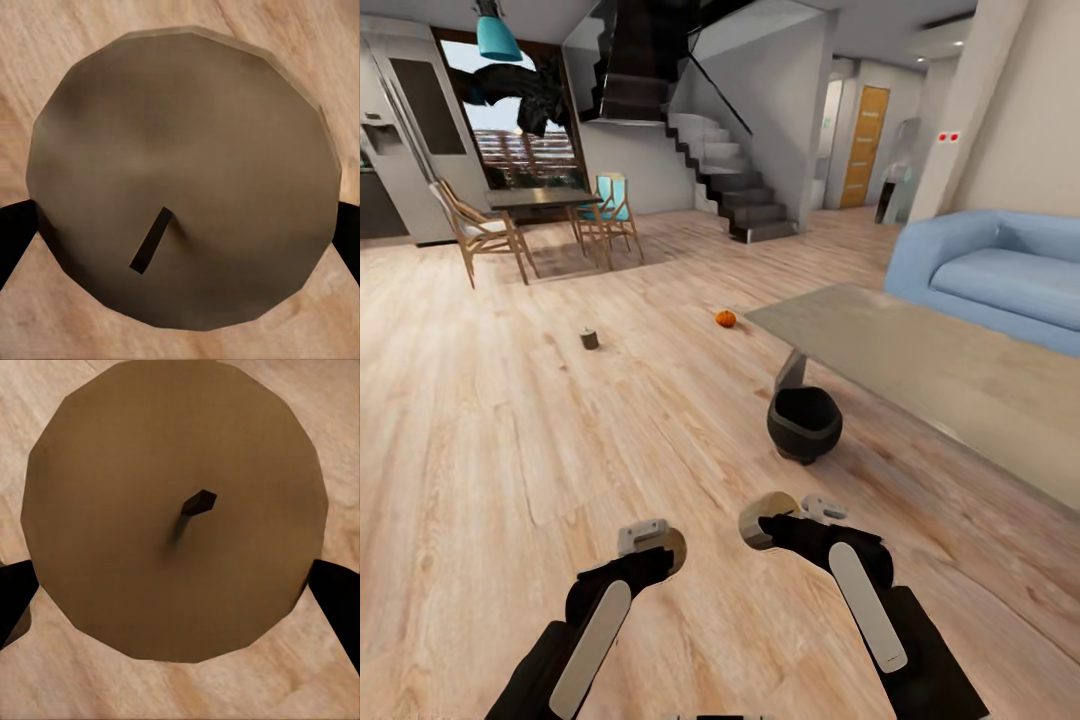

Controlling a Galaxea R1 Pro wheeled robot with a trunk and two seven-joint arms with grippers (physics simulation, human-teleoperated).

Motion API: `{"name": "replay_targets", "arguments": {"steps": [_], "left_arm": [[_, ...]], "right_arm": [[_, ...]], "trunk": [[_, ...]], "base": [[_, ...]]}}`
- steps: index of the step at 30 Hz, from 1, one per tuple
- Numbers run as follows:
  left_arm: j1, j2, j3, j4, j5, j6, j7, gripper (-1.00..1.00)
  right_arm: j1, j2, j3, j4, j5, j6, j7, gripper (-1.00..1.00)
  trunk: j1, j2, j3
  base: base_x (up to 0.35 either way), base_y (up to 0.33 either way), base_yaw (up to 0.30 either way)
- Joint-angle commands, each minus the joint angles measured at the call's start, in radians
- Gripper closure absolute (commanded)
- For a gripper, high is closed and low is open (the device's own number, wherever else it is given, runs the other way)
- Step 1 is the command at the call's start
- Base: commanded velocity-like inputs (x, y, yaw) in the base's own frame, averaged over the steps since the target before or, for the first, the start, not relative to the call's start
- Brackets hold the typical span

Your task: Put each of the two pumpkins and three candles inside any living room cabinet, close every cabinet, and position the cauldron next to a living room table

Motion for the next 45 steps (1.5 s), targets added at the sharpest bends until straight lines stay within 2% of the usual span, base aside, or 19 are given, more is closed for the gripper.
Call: {"name": "replay_targets", "arguments": {"steps": [1,23,31,45], "left_arm": [[-0.001,0.000,-0.001,-0.001,0.010,0.000,0.010,1.00],[-0.001,0.000,-0.001,0.002,0.010,0.000,0.010,1.00],[-0.010,0.000,0.008,0.116,0.006,0.000,0.009,1.00],[-0.012,0.001,0.013,0.133,0.006,0.000,0.006,1.00]], "right_arm": [[-0.001,0.000,0.001,-0.002,-0.012,0.001,-0.010,1.00],[-0.001,0.000,0.001,-0.001,-0.011,0.001,-0.011,1.00],[-0.001,0.001,0.002,0.030,-0.011,0.001,-0.010,1.00],[-0.001,0.004,0.007,0.057,-0.006,-0.002,-0.011,1.00]], "trunk": [[0.000,0.000,-0.001],[0.000,0.000,-0.001],[0.000,0.000,-0.001],[0.000,0.000,-0.001]], "base": [[0.193,0.258,0.292],[0.181,0.277,0.292],[0.248,0.248,0.292],[0.324,0.037,0.292]]}}
